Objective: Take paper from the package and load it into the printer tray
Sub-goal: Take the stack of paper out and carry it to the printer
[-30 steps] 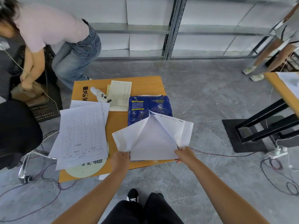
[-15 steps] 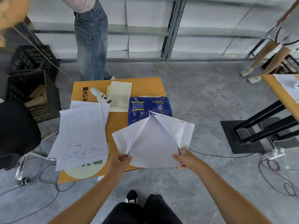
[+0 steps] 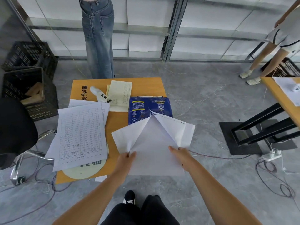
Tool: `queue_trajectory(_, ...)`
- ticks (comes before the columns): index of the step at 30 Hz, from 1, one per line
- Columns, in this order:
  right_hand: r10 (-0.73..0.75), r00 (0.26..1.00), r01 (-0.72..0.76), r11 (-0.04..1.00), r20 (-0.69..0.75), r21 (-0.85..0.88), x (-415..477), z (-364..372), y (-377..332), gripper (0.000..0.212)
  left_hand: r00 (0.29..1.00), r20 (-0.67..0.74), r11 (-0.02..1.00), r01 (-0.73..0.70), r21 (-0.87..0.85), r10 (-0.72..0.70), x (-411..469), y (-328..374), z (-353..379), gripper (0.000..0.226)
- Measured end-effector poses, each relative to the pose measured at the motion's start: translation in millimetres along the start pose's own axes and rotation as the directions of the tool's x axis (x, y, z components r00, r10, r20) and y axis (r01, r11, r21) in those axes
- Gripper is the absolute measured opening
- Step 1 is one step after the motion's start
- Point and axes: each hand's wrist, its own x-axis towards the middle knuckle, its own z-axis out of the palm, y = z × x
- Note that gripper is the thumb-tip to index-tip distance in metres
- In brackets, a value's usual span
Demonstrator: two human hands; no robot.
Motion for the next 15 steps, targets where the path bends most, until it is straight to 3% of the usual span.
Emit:
queue_trajectory(3, 0.017, 0.98, -0.043, 0.991, 0.2, 0.128, -8.5, -9.3, 7.6, 0.037, 0.999, 0.009, 0.999, -0.031, 0.038, 0.031, -7.8, -10.2, -5.0, 0.038)
queue_trajectory(6, 0.065, 0.947, -0.117, 0.982, 0.315, 0.15, -16.5, -13.3, 5.9, 0.031, 1.0, 0.024, 0.996, -0.007, -0.089, 0.009, -14.6, -15.1, -15.9, 0.043)
queue_trajectory(8, 0.092, 0.957, -0.148, 0.971, 0.276, 0.189, -15.4, -7.0, 1.2, 0.026, 0.997, 0.07, 0.965, 0.06, -0.255, -0.043, -10.6, -6.6, -16.9, 0.043)
queue_trajectory(11, 0.069, 0.984, -0.101, 0.976, 0.165, 0.192, -8.6, 3.8, -1.6, 0.035, 0.981, 0.192, 0.903, 0.118, -0.412, -0.04, -7.8, 8.8, -11.9, 0.044)
queue_trajectory(15, 0.015, 0.992, -0.04, 0.979, 0.128, 0.198, -11.7, 4.3, 1.9, 0.03, 0.977, 0.21, 0.9, 0.109, -0.422, -0.02, -10.9, 14.8, -6.0, 0.04)
